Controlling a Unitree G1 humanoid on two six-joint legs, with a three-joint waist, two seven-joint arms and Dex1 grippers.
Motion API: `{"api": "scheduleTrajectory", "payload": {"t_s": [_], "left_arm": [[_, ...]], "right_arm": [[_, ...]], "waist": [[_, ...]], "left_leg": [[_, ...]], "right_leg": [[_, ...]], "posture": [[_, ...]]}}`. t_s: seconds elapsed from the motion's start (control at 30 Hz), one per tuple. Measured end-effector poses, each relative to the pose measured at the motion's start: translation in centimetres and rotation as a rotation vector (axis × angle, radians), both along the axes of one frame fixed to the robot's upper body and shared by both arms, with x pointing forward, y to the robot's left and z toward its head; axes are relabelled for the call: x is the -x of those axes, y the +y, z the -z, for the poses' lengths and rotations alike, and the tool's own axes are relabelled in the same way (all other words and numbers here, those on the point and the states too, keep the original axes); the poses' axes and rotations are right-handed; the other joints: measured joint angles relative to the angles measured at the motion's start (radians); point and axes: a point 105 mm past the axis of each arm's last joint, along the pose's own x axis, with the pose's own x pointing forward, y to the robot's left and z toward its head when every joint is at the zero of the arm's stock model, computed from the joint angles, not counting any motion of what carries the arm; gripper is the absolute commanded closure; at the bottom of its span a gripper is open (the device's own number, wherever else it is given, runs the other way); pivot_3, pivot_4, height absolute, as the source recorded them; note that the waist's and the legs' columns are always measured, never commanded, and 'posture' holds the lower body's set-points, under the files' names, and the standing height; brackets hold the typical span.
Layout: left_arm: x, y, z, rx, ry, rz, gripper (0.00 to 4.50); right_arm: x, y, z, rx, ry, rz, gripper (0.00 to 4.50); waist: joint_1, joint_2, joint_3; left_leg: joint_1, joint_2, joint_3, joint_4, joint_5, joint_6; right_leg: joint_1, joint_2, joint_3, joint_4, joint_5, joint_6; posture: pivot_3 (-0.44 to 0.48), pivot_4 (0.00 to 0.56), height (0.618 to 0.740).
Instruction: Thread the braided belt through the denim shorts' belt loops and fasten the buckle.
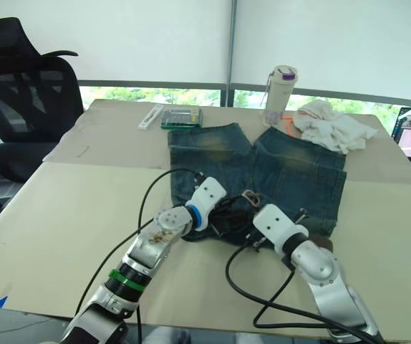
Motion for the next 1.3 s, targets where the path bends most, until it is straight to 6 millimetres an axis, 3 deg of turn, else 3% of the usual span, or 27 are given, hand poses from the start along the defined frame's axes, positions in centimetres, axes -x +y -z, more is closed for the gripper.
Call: {"api": "scheduleTrajectory", "payload": {"t_s": [0.27,0.63,0.87,1.17,1.3], "left_arm": [[2.1,-1.7,0.9,0.002,-0.017,0.131,4.50],[1.2,-1.5,0.9,-0.091,-0.230,0.049,4.50],[0.2,-0.6,-0.3,-0.130,-0.378,-0.025,4.50],[0.2,-0.8,-0.2,-0.105,-0.356,-0.015,4.50],[0.5,-1.1,0.0,-0.091,-0.340,0.002,4.50]], "right_arm": [[0.0,0.6,-0.1,-0.072,0.010,-0.022,4.48],[0.4,-0.3,-0.2,-0.024,0.015,-0.050,4.48],[0.5,-0.6,0.2,0.046,0.020,-0.076,4.48],[0.5,-0.4,0.3,0.047,0.021,-0.092,4.48],[0.8,-0.3,0.5,0.031,0.060,-0.126,2.97]], "waist": [[0.000,0.000,0.000],[0.000,0.000,0.000],[0.001,0.000,0.000],[0.000,0.000,0.000],[0.001,0.000,0.000]], "left_leg": [[0.000,0.000,0.000,0.000,0.000,0.000],[0.000,0.000,0.000,0.000,0.000,0.000],[0.000,0.000,0.000,0.000,0.000,0.000],[0.000,0.000,0.000,0.000,0.000,0.000],[0.000,0.000,0.000,0.000,0.000,0.000]], "right_leg": [[0.000,0.000,0.000,0.000,0.000,0.000],[0.000,0.000,0.000,0.000,0.000,0.000],[0.000,0.000,0.000,0.000,0.000,0.000],[0.000,0.000,0.000,0.000,0.000,0.000],[0.000,0.000,0.000,0.000,0.000,0.000]], "posture": [[0.000,0.150,0.740],[0.000,0.150,0.740],[0.000,0.150,0.740],[0.000,0.150,0.740],[0.000,0.150,0.740]]}}
